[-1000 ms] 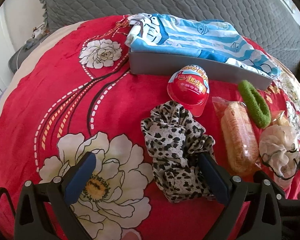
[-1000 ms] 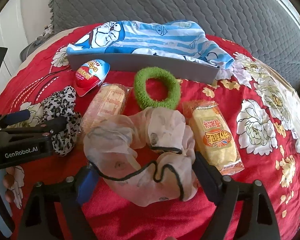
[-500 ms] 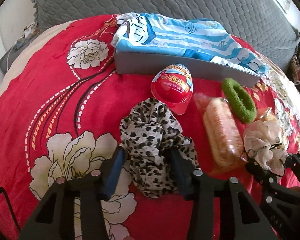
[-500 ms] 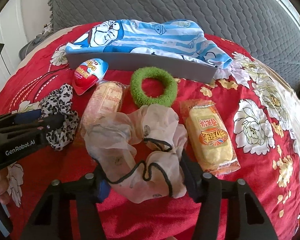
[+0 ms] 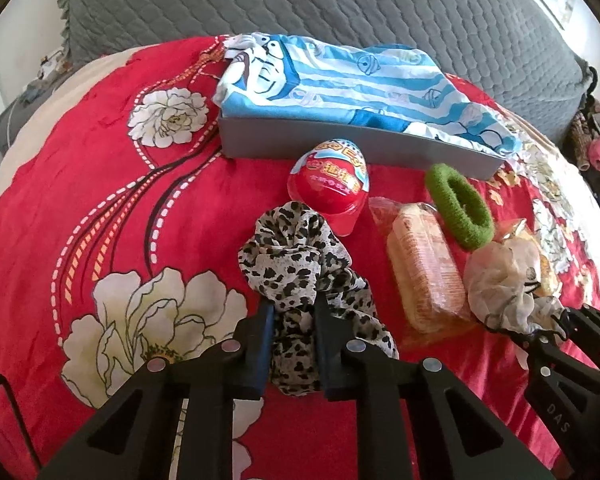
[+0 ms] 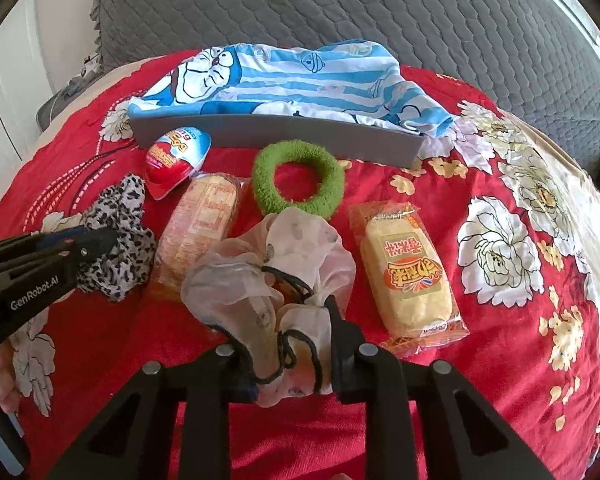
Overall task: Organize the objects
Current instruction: 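Close the left gripper on the leopard scrunchie while the right gripper closes on the sheer scrunchie, then lift both scrunchies and carry them over the shirt in the grey tray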
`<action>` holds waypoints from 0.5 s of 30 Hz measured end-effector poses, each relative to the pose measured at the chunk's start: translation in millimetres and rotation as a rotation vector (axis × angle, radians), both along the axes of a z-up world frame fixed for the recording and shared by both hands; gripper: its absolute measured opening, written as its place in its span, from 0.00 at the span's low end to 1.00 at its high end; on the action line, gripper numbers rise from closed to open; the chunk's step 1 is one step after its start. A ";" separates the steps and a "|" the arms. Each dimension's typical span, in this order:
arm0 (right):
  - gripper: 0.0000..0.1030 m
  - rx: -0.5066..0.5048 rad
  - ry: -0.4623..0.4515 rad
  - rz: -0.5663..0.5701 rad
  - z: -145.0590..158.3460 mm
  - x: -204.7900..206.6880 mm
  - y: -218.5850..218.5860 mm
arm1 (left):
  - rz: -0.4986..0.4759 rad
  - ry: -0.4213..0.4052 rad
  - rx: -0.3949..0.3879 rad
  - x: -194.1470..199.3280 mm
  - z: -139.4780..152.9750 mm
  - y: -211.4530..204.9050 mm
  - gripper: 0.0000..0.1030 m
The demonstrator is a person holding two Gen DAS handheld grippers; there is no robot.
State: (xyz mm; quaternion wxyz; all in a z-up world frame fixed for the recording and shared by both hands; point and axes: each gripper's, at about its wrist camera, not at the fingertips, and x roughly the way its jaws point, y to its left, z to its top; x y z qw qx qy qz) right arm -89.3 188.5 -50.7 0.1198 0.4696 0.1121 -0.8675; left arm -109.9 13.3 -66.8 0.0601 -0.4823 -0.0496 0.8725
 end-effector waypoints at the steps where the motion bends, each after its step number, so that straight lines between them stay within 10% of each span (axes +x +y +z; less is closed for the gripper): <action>1: 0.24 -0.003 0.005 0.003 1.8 0.8 -0.1 | -0.003 0.002 0.005 0.5 0.5 0.0 0.17; 15: 0.24 -0.030 0.043 0.018 17.3 4.2 -2.2 | -0.014 0.049 0.015 8.2 13.0 1.9 0.14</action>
